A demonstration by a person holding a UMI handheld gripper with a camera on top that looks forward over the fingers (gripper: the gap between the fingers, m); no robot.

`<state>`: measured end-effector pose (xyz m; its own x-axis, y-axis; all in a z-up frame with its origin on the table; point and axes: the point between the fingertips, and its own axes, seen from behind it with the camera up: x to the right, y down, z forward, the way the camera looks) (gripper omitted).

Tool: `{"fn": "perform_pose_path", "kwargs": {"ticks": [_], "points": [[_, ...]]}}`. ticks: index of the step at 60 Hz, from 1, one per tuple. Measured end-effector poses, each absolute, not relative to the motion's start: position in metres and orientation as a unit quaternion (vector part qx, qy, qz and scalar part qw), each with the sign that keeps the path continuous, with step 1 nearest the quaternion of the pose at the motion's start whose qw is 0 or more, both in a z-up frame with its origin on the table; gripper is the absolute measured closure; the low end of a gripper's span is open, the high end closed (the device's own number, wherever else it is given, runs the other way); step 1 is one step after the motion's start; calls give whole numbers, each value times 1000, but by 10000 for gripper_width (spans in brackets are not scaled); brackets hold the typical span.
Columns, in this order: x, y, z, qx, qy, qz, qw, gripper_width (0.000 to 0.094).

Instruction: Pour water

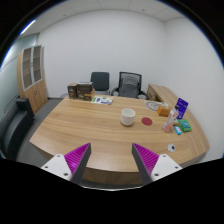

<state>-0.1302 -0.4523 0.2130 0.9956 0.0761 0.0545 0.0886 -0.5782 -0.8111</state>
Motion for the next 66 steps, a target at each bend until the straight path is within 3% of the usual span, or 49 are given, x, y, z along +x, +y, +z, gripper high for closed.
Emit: {"fn": "perform_pose_path", "kwargs": {"ticks": [11,26,43,55,60,66], "points": [[-65,-447,202,-886,-17,-38,461,81],[101,-403,155,-881,32,-84,465,79],[232,-270,114,-853,45,-91,512,78],[270,-173,81,-845,58,-48,529,87],[272,-146,66,-844,49,-39,532,163],[274,-127,52,-844,44,-29,534,341]]}}
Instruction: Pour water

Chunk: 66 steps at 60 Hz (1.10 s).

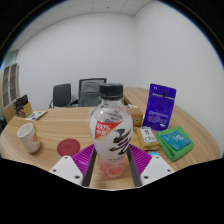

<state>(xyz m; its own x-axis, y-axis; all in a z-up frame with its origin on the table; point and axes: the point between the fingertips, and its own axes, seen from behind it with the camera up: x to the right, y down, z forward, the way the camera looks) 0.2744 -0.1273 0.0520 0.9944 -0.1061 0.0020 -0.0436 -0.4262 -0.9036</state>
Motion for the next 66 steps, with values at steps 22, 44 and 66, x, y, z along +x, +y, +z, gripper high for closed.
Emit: {"fn": "perform_pose_path", "kwargs": {"ticks": [22,44,66], "points": [[276,-118,55,-833,45,-42,549,653],[259,-107,159,-798,-63,-247,546,653],[151,-60,197,-608,-419,-566,367,655]]}}
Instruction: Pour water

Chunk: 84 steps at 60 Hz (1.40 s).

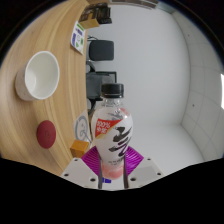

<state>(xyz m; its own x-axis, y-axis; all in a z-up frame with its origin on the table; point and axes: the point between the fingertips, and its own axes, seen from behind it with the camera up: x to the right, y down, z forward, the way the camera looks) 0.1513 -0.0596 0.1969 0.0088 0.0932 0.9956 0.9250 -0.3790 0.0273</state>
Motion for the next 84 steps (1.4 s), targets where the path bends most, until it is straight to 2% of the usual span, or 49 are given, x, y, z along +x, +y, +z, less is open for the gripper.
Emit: {"fn": "perform_pose_path", "kwargs": {"ticks": [7,14,20,26,33,44,51,57,62,68,84], "points": [[126,-53,187,-521,-509,-623,285,655],[110,-48,170,-478,-563,-630,241,655],[98,-45,169,-445,-586,-637,230,655],[99,-45,165,-456,-587,-626,235,656],[100,-45,172,-487,-566,-605,276,654],[105,-51,202,-636,-433,-472,431,652],[112,-56,230,-707,-327,-361,513,654],[121,-59,232,-753,-227,-249,564,653],[112,-61,210,-784,-151,-142,585,654],[124,-48,188,-805,-88,-49,584,654],[126,-29,100,-828,-48,33,557,653]]}}
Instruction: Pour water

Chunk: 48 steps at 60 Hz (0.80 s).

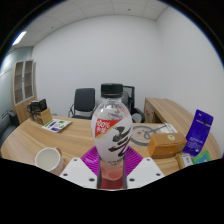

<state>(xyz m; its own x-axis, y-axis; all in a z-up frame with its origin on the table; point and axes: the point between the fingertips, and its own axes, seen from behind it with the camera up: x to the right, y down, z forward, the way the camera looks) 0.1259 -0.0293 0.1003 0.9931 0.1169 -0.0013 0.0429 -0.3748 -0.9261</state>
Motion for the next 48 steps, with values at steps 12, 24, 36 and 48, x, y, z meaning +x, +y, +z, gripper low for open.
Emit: {"fn": "perform_pose_path", "kwargs": {"ticks": [12,24,36,48], "points": [[122,-33,58,-837,-39,61,543,640],[123,-36,57,-836,-44,61,543,512],[129,-58,62,-857,-46,42,512,95],[129,-125,110,-866,-26,-3,500,79]]}}
